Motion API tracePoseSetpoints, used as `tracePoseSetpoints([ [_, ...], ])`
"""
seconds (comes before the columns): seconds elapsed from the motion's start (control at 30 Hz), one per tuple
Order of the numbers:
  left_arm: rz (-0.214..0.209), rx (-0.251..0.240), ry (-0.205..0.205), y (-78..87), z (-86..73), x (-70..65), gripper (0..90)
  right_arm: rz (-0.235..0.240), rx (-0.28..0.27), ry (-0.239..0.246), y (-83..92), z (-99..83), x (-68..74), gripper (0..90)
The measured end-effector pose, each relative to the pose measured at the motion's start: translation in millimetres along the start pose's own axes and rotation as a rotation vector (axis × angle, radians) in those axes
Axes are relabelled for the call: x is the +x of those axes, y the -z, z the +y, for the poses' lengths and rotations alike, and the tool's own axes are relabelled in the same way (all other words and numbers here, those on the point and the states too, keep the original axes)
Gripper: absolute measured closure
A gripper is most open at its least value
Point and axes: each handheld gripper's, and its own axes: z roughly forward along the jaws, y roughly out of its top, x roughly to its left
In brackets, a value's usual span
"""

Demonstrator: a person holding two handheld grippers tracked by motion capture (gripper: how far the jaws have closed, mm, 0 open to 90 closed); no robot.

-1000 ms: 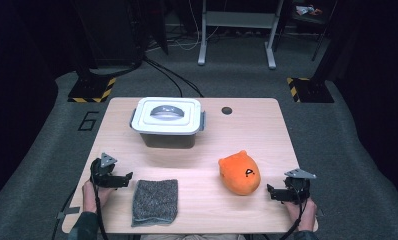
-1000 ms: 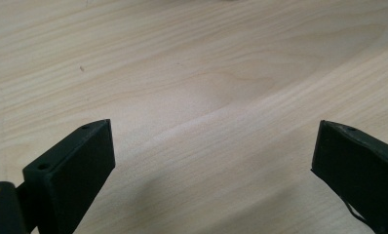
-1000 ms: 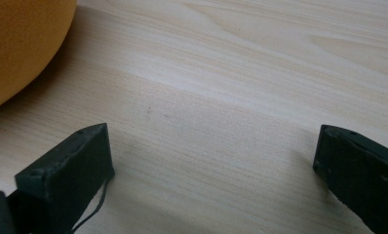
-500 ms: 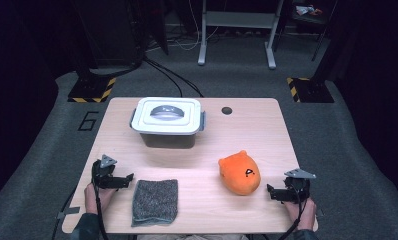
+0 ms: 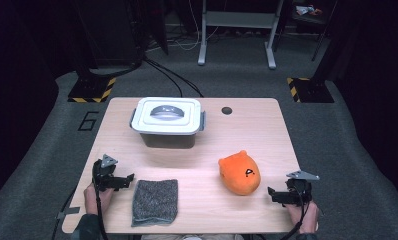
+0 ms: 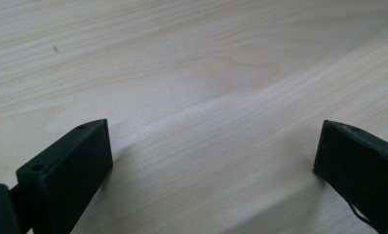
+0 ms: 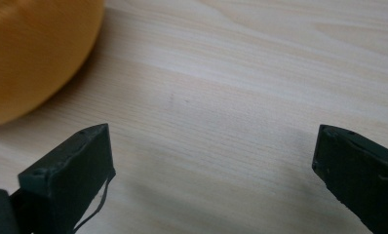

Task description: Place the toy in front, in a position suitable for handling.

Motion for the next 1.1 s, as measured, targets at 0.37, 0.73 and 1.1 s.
tracePoseSetpoints([
  [0.37, 0.0, -0.001, -0.002, -0.3, 0.1, 0.5, 0.2, 0.079, -0.062, 0.017, 34.5, 28.2, 21.5, 1.3],
  [0.73, -0.002, 0.002, 0.0, -0.1, 0.2, 0.5, 0.2, 0.176, -0.1, 0.093, 41.8, 62.0, 61.9, 2.5],
  [1.1, -0.002, 0.002, -0.001, -0.1, 0.3, 0.5, 0.2, 0.195, -0.022, 0.12, 17.8, 83.5, 89.9, 9.1],
])
